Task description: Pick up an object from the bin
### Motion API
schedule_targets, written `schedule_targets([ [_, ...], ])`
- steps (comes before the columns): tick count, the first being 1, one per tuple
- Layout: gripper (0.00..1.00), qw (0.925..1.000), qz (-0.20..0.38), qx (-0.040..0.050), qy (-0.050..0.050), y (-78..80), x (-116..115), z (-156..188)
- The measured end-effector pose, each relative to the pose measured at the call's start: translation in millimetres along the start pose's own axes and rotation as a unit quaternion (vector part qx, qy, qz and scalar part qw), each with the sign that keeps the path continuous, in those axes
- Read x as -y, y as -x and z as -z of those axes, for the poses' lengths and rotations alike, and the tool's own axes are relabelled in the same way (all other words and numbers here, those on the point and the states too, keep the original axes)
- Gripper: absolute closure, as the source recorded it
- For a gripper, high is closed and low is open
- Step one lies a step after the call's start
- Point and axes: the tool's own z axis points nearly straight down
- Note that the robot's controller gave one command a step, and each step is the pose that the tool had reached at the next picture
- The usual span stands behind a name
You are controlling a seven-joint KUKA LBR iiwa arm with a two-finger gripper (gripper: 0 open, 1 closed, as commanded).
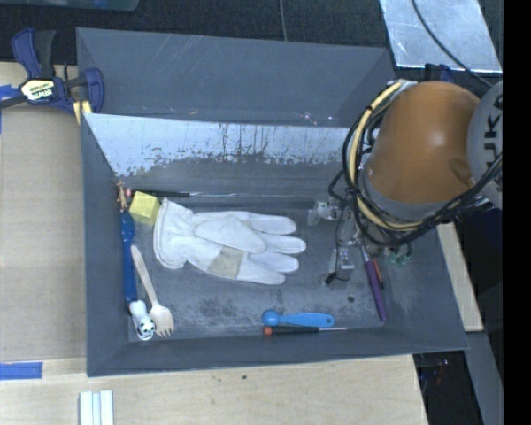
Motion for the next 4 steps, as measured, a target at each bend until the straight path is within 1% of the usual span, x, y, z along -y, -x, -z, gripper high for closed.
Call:
schedule_targets([
  [1, 0.00, 0.9929, 0.119, 0.0001, 0.000, -27.5, -27.2, -98.1],
  [2, 0.00, 0.9993, 0.037, 0.0046, 0.000, 42.1, -14.8, -64.2],
  [3, 0.00, 0.9974, 0.072, -0.0047, 0.001, -33.0, -23.1, -96.4],
  [4, 0.00, 0.9976, 0.069, 0.0082, -0.001, 28.3, -41.4, -125.1],
])
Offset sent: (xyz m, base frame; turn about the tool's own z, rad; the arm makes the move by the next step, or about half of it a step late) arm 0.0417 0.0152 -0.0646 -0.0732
